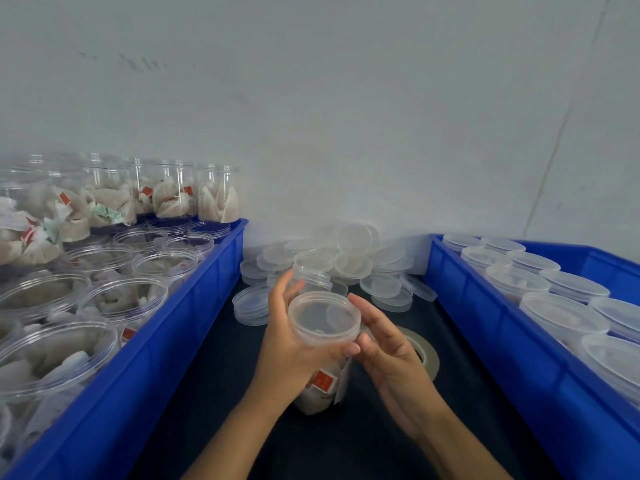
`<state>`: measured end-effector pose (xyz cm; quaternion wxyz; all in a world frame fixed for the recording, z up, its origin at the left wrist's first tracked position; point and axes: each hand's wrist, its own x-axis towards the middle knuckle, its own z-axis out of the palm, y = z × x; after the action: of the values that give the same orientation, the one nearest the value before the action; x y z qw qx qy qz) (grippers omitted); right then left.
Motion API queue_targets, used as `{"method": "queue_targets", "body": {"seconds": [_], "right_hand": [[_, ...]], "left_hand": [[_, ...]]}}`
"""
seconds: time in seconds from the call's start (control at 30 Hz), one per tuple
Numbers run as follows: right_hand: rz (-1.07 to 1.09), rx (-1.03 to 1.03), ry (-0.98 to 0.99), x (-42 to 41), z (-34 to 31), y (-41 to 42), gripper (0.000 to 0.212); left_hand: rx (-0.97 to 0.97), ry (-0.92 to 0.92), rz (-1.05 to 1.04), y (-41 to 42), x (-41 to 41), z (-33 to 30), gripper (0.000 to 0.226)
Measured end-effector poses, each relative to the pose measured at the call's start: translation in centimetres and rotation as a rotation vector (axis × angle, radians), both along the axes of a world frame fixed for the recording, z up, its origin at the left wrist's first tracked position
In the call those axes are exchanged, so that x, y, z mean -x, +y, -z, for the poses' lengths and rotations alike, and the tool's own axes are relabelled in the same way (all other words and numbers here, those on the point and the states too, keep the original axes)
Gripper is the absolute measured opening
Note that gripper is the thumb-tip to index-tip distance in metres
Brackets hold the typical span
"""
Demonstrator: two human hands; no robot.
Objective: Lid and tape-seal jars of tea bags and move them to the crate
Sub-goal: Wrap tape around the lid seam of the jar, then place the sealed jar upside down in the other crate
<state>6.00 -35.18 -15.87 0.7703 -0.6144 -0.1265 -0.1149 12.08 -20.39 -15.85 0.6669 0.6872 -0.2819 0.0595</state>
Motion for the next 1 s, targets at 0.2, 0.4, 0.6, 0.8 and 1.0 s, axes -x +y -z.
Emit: {"method": "queue_targets", "body": {"seconds": [0.2, 0.4, 0.6, 0.8, 1.0], "right_hand": [[-0.015, -0.275, 0.067, -1.0, 0.3, 1.0, 0.042], [-0.077, -0.474, 0.155, -1.4, 0.4, 1.1, 0.037], [0.004, -0.452, 0.207, -1.8, 0.4, 0.6, 0.026], [-0.022, -0.349, 0.162, -1.0, 0.3, 0.3, 0.037], [-0.022, -0.330, 0.115, -0.9, 0.4, 0.6, 0.038]], "left_hand": [[0.050, 0.085, 0.131, 0.5, -0.5, 0.7, 0.096], [0.045, 0.140, 0.194, 0.7, -1.1, 1.0, 0.081], [0.071, 0.168, 0.216, 0.6, -1.2, 1.2, 0.096], [0.106, 0.245, 0.271, 1.0, -1.1, 1.2, 0.072], [0.189, 0.284, 0.280, 0.9, -1.3, 1.3, 0.051]]}}
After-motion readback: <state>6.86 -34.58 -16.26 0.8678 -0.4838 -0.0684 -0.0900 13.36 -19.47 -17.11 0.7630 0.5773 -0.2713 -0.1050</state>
